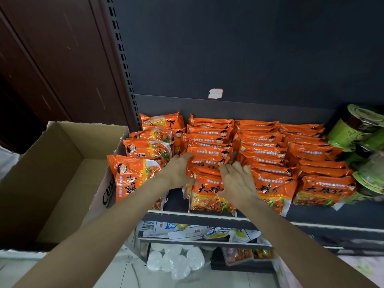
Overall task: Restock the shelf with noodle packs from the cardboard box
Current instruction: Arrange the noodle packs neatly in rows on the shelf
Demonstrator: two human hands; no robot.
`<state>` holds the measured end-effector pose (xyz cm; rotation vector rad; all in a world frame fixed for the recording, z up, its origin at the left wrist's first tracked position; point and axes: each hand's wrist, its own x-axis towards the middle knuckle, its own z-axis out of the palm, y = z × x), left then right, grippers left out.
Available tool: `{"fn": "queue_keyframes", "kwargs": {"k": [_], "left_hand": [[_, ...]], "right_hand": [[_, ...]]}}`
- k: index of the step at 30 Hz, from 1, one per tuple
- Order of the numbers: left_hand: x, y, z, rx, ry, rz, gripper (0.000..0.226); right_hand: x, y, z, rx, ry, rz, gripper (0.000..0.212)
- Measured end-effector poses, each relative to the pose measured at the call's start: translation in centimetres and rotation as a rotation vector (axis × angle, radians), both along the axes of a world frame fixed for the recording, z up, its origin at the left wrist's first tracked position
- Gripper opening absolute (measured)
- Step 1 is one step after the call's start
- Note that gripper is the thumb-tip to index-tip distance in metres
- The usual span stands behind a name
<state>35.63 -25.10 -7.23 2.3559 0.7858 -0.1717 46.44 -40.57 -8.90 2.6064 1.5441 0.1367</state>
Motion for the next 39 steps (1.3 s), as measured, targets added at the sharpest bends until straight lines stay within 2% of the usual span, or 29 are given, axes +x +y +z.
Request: {"fn": "queue_keyframes", "kwargs": {"k": [8,14,16,19,22,25,27,31,34,39], "left_hand": [[0.6,-0.4,0.2,0.004,-0.116,0.026,0.086],[0.2,-1.7,-0.7,-0.124,-0.137,0.000,0.085],[0.2,-1.6,-0.7,-0.130,-0.151,0.003,0.084],[0.3,-1.3,-0.7,-0.120,-0.160,-0.001,0.082],[0.1,-1.1,-0.8,-0.080,-0.207,-0.008,0.081],[0.3,-1.0,-1.0,-0.033,-0.241,0.000,0.081],[0.5,-0.9,-1.2,-0.040,-0.246,0.014,0.082],[0.3,-0.6,-0.9,-0.095,-0.236,0.025,0.082],[-0.4,-0.5,-0.3,-0.120,-0.271,0.067,0.074],[-0.2,0.3,0.7,-0.082,-0.418,0.212,0.056]], "right_hand": [[-0.4,1.5,0.1,0.044,-0.058,-0.043,0.067],[0.2,0.1,-0.1,0.016,0.023,-0.072,0.096],[0.1,-0.1,-0.2,0.001,0.063,-0.072,0.099],[-0.4,0.0,-0.5,-0.005,0.058,-0.048,0.086],[-0.6,0.2,-0.9,-0.005,-0.027,-0.037,0.071],[-0.4,0.9,-0.8,0.059,-0.129,-0.084,0.070],[-0.3,1.5,-0.7,0.057,-0.131,-0.073,0.068],[-0.4,1.6,-0.8,0.039,-0.075,-0.079,0.070],[-0.8,1.0,-0.6,0.066,0.042,-0.112,0.085],[-0.3,-0.4,0.5,0.233,0.279,-0.096,0.104]]}}
